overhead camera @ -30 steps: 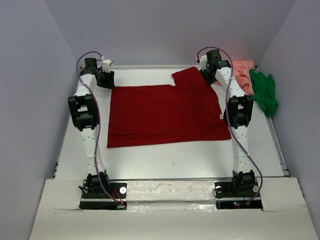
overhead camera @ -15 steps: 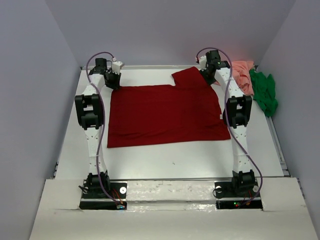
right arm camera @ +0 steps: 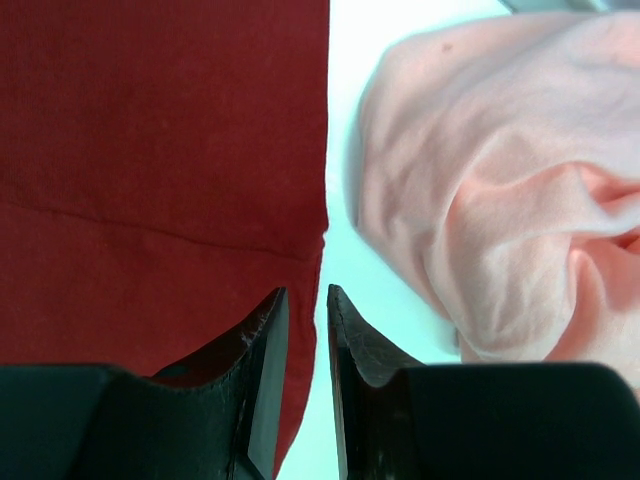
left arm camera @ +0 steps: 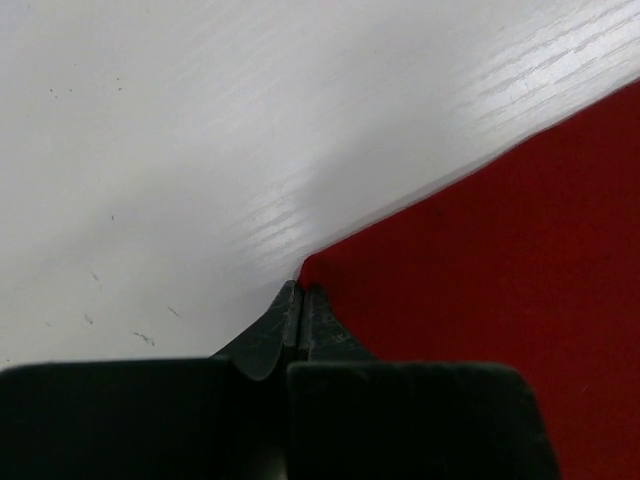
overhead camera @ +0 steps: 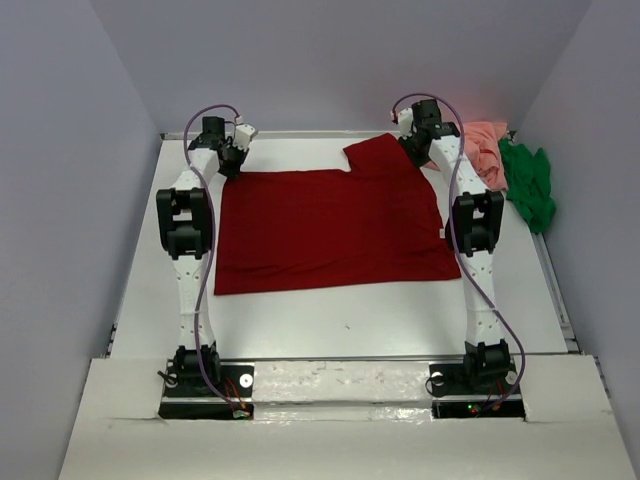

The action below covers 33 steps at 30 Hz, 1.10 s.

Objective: Fold and stack the t-shirts
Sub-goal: Grap the side of the flattened tshirt furthest away from the robot with both arms

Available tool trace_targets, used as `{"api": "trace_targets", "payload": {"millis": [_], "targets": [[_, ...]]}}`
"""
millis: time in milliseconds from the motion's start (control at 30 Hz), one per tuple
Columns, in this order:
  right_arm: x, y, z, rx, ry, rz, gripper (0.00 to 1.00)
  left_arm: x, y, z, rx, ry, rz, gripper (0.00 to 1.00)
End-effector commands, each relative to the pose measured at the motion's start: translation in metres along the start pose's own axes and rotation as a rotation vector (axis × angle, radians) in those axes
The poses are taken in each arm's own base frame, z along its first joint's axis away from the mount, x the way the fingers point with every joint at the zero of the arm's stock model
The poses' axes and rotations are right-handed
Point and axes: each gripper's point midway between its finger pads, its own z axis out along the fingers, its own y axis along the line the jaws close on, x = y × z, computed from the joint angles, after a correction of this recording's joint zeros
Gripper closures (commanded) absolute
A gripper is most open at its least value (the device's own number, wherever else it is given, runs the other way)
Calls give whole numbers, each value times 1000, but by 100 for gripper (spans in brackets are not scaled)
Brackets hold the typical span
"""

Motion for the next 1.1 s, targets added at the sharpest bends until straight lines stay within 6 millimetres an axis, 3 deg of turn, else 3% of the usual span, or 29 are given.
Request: {"api": "trace_targets", "payload": {"millis": [0, 133, 300, 767, 1067], "targets": [[-40, -14, -4, 31, -156, 45, 71, -18, -14, -21, -20, -8, 54, 100], [-49, -8, 4, 1, -204, 41, 65, -19, -21, -22, -13, -5, 60, 100], [-44, -4, 21, -4, -202, 25, 61, -22, -24, -25, -10, -7, 57, 100], [-52, 0, 57, 14, -273, -25, 62, -16, -25, -33, -33, 12, 51, 100], [-36, 9, 71, -7, -231, -15, 63, -14, -26, -37, -36, 20, 48, 100]]}}
